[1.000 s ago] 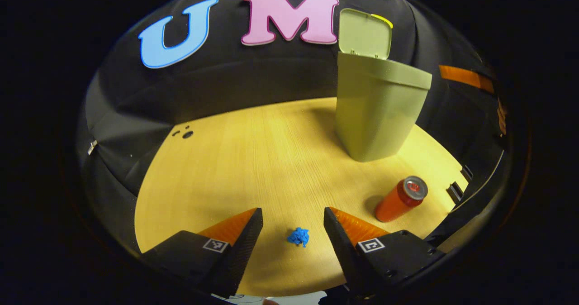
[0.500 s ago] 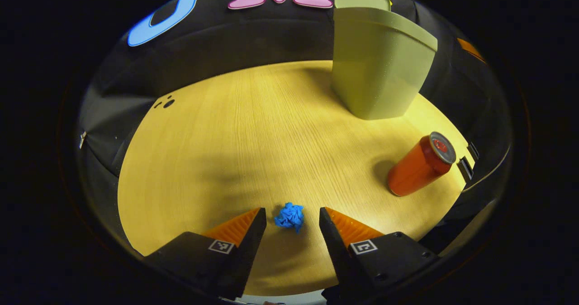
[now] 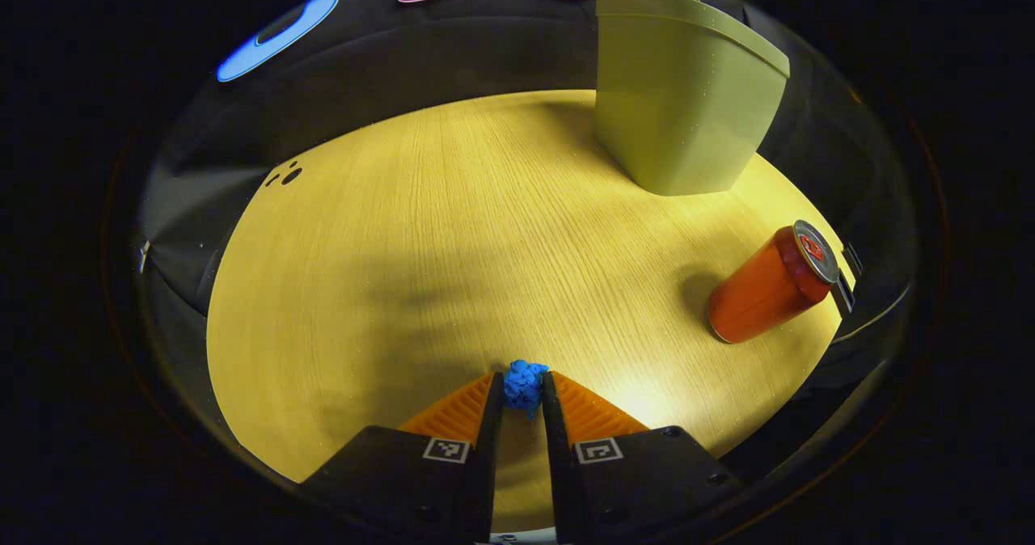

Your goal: Press the lid of the desktop garbage bin to open it, pick up the crumpled paper on the desktop and throw it into the bin, then pick up the pop can on the desktop and drop it into the bin, and finally close the garbage bin lid.

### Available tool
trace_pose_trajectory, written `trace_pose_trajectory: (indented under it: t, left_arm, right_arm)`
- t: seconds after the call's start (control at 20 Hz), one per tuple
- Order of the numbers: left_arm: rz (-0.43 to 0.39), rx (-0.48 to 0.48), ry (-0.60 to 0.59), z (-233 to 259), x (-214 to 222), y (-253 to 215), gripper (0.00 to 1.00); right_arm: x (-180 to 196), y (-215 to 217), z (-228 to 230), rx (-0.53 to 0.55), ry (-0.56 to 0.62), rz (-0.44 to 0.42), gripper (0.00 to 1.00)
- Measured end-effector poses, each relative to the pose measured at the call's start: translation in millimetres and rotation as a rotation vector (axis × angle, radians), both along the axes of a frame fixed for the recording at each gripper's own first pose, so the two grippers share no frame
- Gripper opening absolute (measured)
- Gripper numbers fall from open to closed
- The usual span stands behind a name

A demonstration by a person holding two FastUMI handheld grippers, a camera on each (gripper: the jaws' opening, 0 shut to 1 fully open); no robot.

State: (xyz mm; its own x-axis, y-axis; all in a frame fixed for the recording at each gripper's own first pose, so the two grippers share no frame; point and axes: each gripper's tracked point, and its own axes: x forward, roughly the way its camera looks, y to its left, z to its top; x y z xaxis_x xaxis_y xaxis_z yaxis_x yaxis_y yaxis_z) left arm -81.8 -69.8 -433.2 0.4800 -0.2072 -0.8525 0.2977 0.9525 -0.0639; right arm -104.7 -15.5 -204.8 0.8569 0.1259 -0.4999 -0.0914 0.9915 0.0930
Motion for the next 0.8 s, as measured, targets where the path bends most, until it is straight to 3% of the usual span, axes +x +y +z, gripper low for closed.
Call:
trace_pose_trajectory:
  t: [0.25, 0.35, 0.45, 0.7, 0.8]
  left_arm:
    - [0.013, -0.01, -0.004, 9, 0, 6, 0.27]
    - [0.006, -0.022, -0.018, 17, 2, 5, 0.3]
    - [-0.002, -0.038, -0.027, 25, 1, 3, 0.27]
    - [0.009, -0.088, -0.064, 52, 5, 3, 0.32]
    - [0.018, -0.117, -0.093, 70, 10, 5, 0.25]
  right_arm:
    - [-1, 16, -7, 0.005, 0.032, 0.045, 0.09]
    - [-3, 22, -12, 0.013, 0.049, 0.068, 0.13]
    - [-4, 30, -15, 0.023, 0.06, 0.086, 0.13]
    - [-8, 42, -24, 0.013, 0.082, 0.127, 0.13]
    - [-12, 48, -27, 0.017, 0.093, 0.145, 0.13]
